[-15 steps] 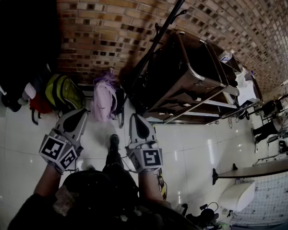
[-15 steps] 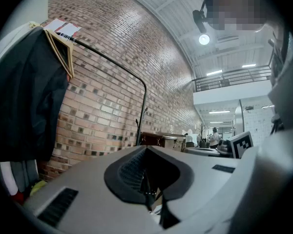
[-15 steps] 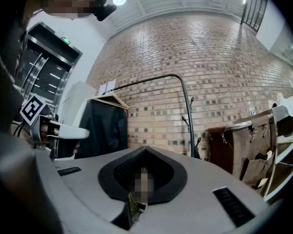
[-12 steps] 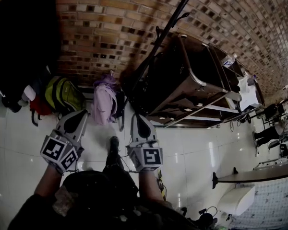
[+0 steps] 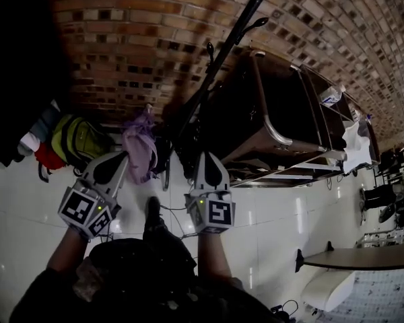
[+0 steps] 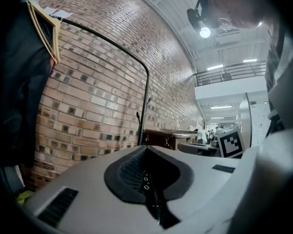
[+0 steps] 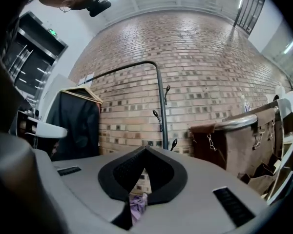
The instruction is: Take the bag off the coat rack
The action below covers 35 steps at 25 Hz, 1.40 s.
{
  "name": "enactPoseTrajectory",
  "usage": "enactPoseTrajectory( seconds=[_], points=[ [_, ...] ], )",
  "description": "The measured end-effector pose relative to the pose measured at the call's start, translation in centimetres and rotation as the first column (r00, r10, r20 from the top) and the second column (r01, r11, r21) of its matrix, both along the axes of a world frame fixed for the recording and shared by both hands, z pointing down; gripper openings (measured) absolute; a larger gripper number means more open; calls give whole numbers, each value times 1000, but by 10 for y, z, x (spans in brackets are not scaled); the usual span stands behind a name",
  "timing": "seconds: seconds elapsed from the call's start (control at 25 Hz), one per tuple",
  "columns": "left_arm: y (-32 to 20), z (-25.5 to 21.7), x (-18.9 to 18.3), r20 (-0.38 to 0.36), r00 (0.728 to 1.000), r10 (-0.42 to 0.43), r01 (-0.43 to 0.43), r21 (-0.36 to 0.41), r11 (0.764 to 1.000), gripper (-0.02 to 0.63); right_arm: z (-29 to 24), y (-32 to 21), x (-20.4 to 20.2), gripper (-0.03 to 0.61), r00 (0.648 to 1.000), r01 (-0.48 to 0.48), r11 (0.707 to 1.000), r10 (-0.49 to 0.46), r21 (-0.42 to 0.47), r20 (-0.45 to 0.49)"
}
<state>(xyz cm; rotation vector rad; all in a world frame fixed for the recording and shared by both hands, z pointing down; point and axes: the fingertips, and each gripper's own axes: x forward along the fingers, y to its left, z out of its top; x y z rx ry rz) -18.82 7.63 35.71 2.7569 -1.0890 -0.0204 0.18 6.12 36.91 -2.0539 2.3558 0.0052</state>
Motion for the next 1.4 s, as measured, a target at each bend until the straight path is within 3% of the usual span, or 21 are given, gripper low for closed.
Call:
enactPoseTrajectory(
  seconds=[0.12,0.56,1.0,1.4],
  points=[
    [-27,0,24,7,1000,-6,6,2,1000,26,5,-30,28,12,999,-25,999,24,-26,-43],
    [-112,16,82,65,997,-52,53,-4,999,26,43,-120,73,9,999,39,991,-40,-129,1],
    [-191,39,119,71,990,-123,125,-23,992,26,99,-209,94,178,982,178,956,-186,-232,-16],
    [-235,58,134,92,987,-132,137,-59,989,26,146,-256,94,178,972,191,921,-226,-340,-65]
  ],
)
